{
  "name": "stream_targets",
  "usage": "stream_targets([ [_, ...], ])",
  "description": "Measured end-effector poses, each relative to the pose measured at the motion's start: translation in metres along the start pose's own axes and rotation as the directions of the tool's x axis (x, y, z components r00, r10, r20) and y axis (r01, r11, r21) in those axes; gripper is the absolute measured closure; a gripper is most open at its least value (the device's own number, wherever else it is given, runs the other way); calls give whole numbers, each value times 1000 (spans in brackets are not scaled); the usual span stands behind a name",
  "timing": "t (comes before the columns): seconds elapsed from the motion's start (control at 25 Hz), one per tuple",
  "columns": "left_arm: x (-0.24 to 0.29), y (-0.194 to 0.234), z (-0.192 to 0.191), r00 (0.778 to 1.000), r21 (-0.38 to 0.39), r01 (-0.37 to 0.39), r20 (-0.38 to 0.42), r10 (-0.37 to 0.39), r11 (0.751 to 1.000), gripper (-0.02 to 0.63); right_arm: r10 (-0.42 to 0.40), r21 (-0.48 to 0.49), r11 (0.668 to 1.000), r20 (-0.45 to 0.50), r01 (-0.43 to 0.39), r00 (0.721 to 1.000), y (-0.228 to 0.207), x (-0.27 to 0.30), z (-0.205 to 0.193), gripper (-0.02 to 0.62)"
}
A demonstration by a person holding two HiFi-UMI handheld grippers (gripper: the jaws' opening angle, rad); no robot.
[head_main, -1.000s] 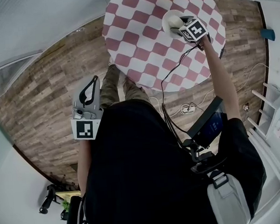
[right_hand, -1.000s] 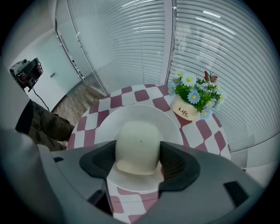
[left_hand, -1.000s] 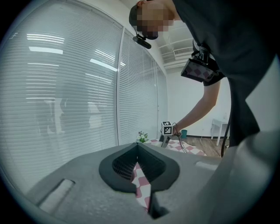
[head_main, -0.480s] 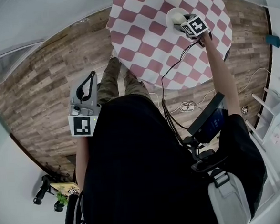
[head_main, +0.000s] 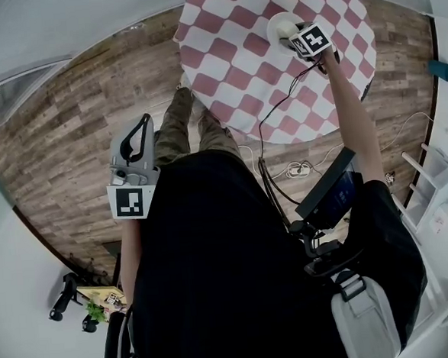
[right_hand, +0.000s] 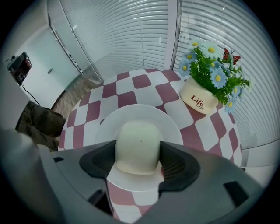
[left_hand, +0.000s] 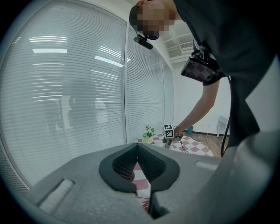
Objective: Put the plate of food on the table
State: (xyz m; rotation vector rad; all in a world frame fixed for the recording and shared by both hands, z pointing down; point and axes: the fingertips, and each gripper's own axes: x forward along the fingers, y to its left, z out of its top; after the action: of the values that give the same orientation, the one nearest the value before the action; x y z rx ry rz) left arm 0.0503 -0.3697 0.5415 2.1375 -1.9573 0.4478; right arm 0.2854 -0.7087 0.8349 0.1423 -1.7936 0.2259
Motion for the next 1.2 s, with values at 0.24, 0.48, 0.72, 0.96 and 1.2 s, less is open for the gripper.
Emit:
stream_targets([
  [0.24,2,4,-8,999,-3,-5,-36,5,1000,612,8,-15,1000,-10,-8,1000,1,12,7,281],
  [0.48,1,6,-8,1000,-5,-19,-24,19,1000,612,12,-26,1000,-21,-12,1000,2,21,11,281],
  [0.72,-1,10,-9,999,-26,-45,-20,44,999,612,10,-32,999,-29,-11,1000,2,26,14,281],
  [0.96,-1,11,-15,998,-21,-37,-50,36,999,612,4,-57,998,-34,-6,999,4,32,23,281],
  [1.2,0,16,-12,999,-20,-36,-38,35,999,612,10,-52,999,-35,-11,999,8,35,27,281],
])
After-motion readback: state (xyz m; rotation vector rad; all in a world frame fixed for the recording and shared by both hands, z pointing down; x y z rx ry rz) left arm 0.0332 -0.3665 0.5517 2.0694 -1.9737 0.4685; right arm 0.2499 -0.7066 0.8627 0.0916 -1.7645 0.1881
